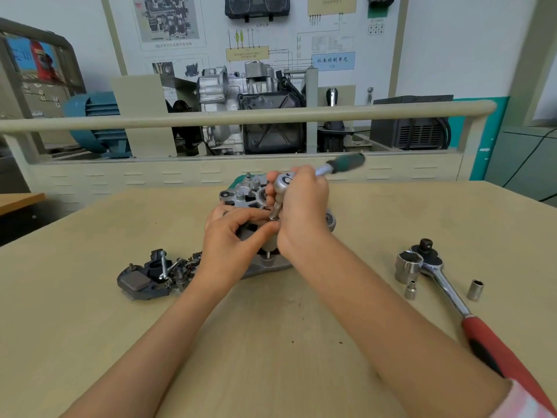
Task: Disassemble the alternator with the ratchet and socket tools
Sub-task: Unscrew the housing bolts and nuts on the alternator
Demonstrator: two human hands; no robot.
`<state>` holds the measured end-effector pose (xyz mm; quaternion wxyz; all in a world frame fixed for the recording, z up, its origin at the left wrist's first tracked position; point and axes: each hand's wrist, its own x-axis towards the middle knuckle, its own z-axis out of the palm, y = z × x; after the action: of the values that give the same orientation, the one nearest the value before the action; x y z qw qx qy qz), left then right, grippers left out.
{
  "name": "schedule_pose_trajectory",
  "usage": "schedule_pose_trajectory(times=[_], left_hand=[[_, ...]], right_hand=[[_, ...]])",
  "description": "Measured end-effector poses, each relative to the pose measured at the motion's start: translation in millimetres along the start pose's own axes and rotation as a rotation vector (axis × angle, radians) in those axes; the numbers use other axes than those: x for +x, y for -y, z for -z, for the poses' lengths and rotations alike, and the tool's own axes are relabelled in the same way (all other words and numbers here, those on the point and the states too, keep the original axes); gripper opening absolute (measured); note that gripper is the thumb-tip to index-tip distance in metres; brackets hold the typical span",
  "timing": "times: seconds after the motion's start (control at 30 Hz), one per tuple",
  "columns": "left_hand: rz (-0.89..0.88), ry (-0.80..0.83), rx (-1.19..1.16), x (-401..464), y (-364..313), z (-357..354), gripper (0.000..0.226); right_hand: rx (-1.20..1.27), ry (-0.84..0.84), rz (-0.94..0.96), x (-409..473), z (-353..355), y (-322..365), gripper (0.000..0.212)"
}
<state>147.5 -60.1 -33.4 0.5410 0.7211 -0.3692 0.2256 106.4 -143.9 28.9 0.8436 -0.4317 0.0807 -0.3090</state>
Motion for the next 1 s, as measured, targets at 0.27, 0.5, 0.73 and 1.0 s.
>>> schedule_pose_trajectory(times=[0.27,0.5,0.73,1.0], left_hand=[[0.059,0.012,-0.079,-1,3,1,0.022],[0.015,0.008,-0.037,2,1,2,0.021],[0.016,-0.004,-0.024,0,0,0,0.013],[0.019,0.024,-0.077,1,1,3,0.022]], right_hand=[[-0.26,0.677,-0.373,25,7,30,0.031],[0.003,0.063,-0.037,-1,3,3,0.025],[-0.036,0.129,-0.129,5,-3,16,0.018],[-0.413,0.736,-0.394,17,-3,32,0.025]])
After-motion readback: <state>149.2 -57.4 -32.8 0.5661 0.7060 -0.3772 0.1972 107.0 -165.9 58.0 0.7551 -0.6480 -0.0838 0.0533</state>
